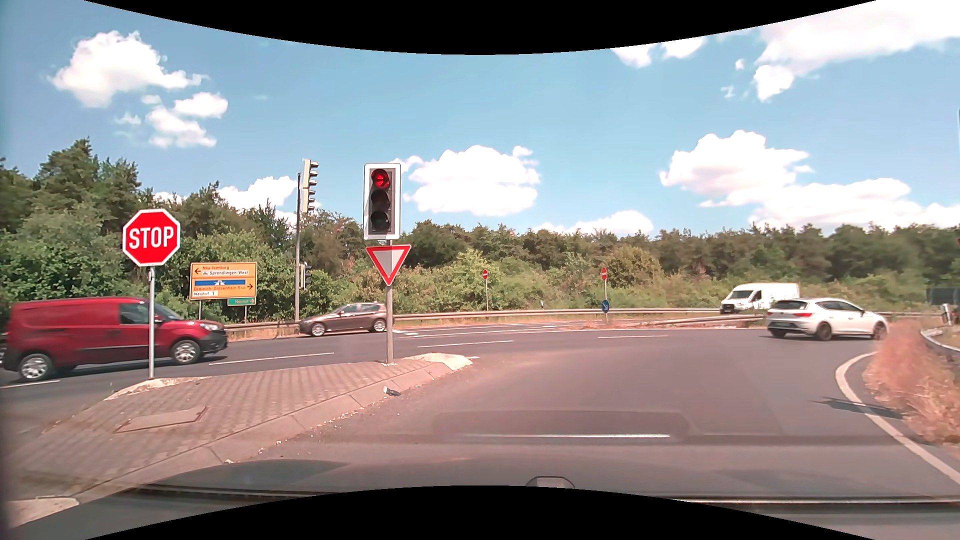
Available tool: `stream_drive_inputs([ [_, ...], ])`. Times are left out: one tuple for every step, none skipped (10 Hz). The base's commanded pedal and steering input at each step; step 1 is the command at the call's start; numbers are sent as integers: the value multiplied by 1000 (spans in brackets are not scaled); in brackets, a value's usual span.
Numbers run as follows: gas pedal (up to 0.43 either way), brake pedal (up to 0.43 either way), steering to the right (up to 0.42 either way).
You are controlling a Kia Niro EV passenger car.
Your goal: Follow the waypoints while adhering to traffic rules and regulations
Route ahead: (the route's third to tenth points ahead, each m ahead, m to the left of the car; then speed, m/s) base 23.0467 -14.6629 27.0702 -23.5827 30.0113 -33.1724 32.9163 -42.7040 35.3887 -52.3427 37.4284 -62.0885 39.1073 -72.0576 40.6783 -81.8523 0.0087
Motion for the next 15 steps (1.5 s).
stream_drive_inputs([
  [0, 280, 140],
  [0, 280, 140],
  [0, 268, 140],
  [0, 262, 140],
  [0, 256, 140],
  [0, 256, 140],
  [0, 262, 140],
  [0, 256, 140],
  [0, 262, 140],
  [0, 256, 140],
  [0, 256, 140],
  [0, 256, 140],
  [0, 256, 140],
  [0, 256, 140],
  [0, 256, 140],
])
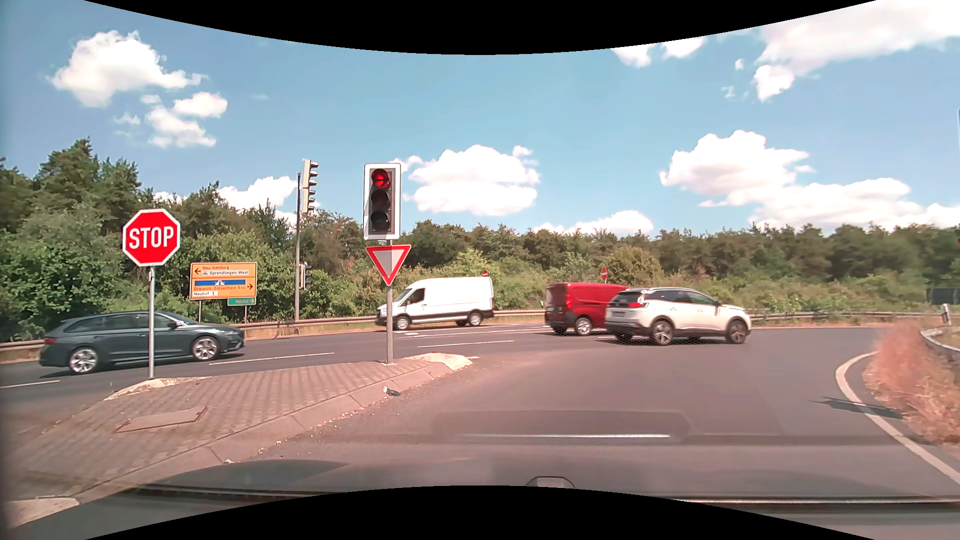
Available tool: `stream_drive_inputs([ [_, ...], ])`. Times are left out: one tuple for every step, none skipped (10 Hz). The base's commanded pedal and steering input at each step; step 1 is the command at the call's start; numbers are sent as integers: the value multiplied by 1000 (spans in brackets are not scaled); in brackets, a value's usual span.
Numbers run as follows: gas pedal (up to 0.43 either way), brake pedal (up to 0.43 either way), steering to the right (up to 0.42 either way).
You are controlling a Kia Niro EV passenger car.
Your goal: Follow the waypoints while adhering to traffic rules and regulations
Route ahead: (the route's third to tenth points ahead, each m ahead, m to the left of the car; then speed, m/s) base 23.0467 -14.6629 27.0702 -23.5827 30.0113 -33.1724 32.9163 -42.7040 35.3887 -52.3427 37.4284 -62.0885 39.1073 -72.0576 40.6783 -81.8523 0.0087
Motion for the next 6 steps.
stream_drive_inputs([
  [0, 256, 140],
  [0, 256, 140],
  [0, 256, 140],
  [0, 256, 140],
  [0, 256, 140],
  [0, 256, 140],
])
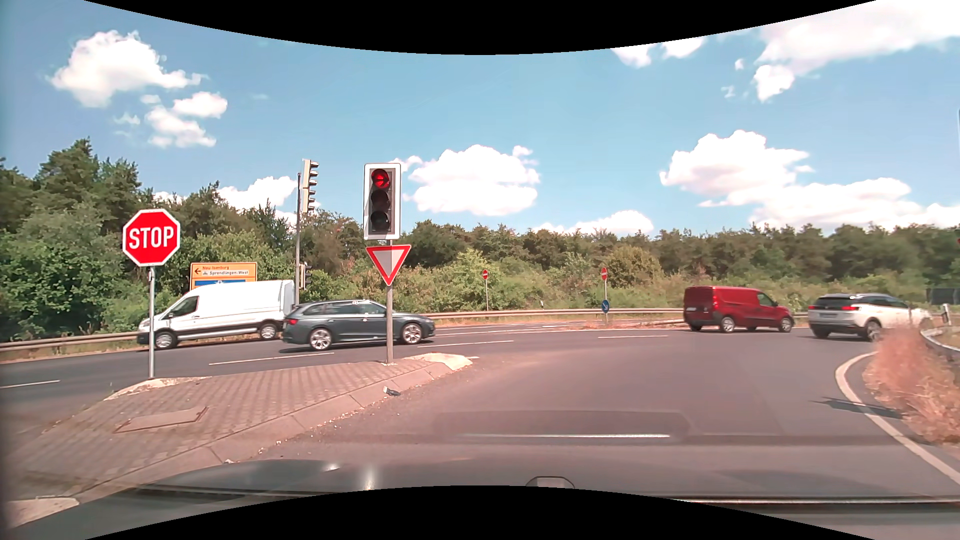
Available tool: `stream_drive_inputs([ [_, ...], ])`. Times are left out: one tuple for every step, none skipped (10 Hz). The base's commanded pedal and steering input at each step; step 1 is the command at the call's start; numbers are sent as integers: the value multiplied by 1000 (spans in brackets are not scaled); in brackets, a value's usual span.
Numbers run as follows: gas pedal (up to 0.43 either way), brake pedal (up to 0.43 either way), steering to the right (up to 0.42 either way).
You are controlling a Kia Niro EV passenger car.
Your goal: Follow the waypoints while adhering to traffic rules and regulations
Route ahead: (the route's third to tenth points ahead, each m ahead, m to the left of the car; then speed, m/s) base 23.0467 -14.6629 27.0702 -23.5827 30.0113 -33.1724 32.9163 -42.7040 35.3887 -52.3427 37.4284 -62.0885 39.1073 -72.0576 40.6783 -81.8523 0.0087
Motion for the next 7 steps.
stream_drive_inputs([
  [0, 256, 140],
  [0, 256, 140],
  [0, 256, 140],
  [0, 256, 140],
  [0, 256, 140],
  [0, 256, 140],
  [0, 256, 140],
])
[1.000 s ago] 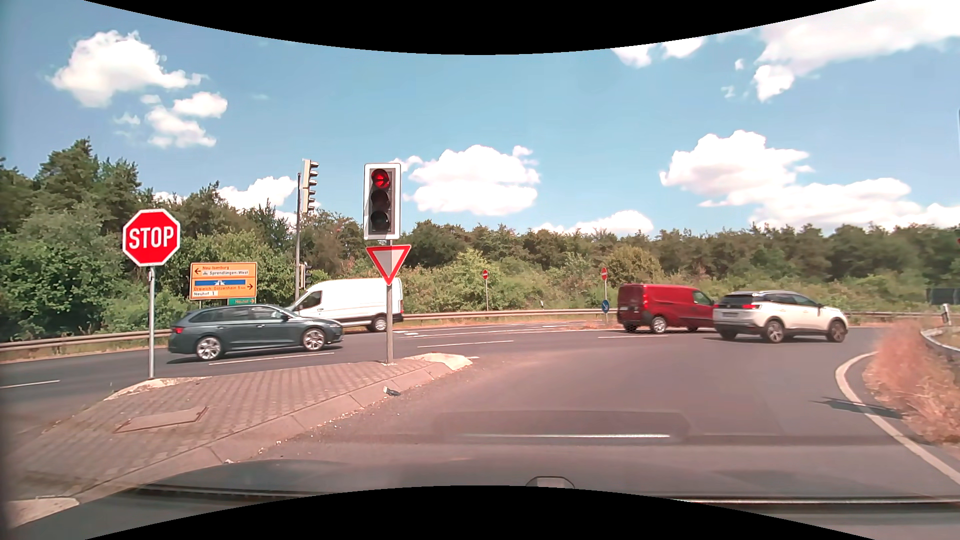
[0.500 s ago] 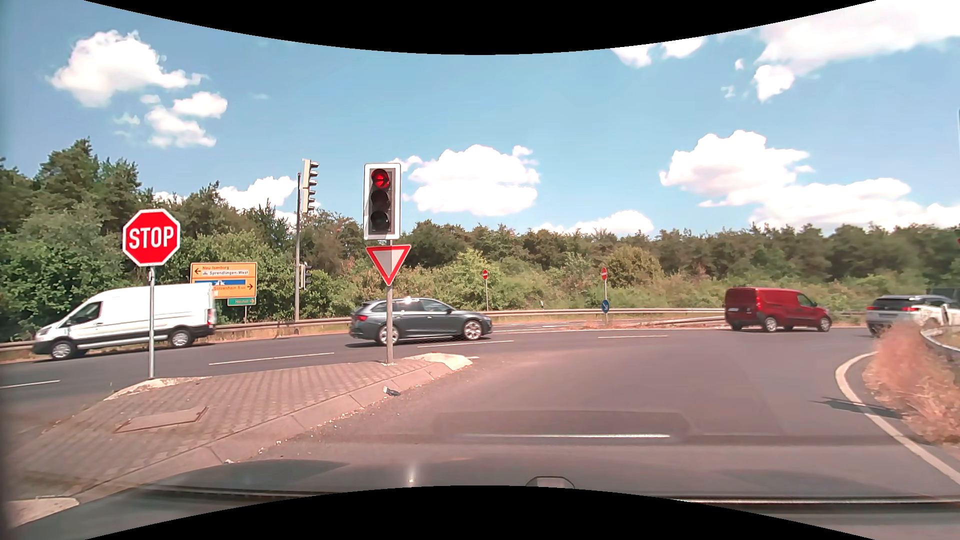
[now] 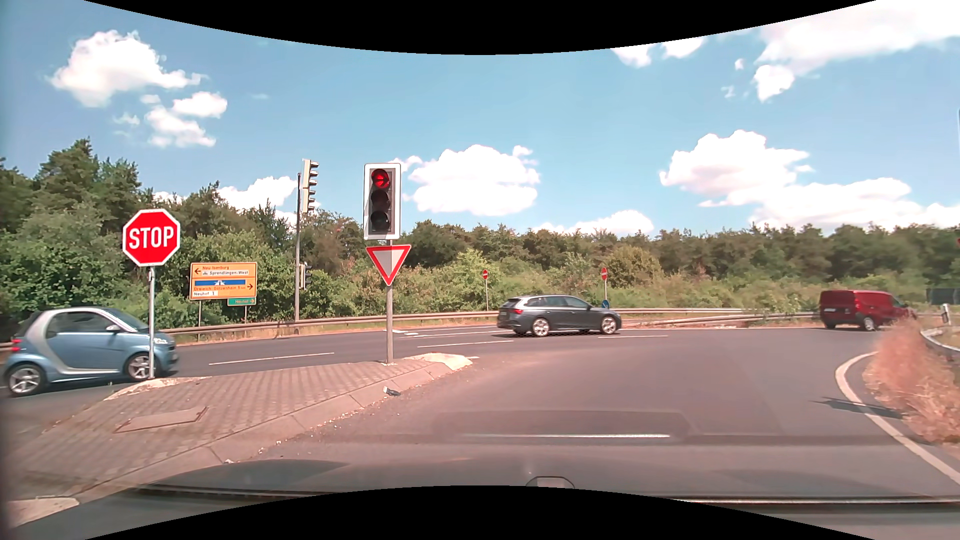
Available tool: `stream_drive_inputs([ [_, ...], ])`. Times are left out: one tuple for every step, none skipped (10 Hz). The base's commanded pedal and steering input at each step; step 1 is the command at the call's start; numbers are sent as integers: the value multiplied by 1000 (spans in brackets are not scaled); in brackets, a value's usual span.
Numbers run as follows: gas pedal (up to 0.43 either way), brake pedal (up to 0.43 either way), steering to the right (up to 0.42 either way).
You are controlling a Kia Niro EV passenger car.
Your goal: Follow the waypoints while adhering to traffic rules and regulations
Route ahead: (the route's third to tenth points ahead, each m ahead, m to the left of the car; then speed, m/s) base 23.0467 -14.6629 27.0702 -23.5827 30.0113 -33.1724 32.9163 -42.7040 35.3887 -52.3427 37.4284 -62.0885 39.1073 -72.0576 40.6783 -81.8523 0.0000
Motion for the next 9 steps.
stream_drive_inputs([
  [0, 256, 140],
  [0, 256, 140],
  [0, 256, 140],
  [0, 256, 140],
  [0, 256, 140],
  [0, 262, 140],
  [0, 256, 140],
  [0, 256, 140],
  [0, 256, 140],
])
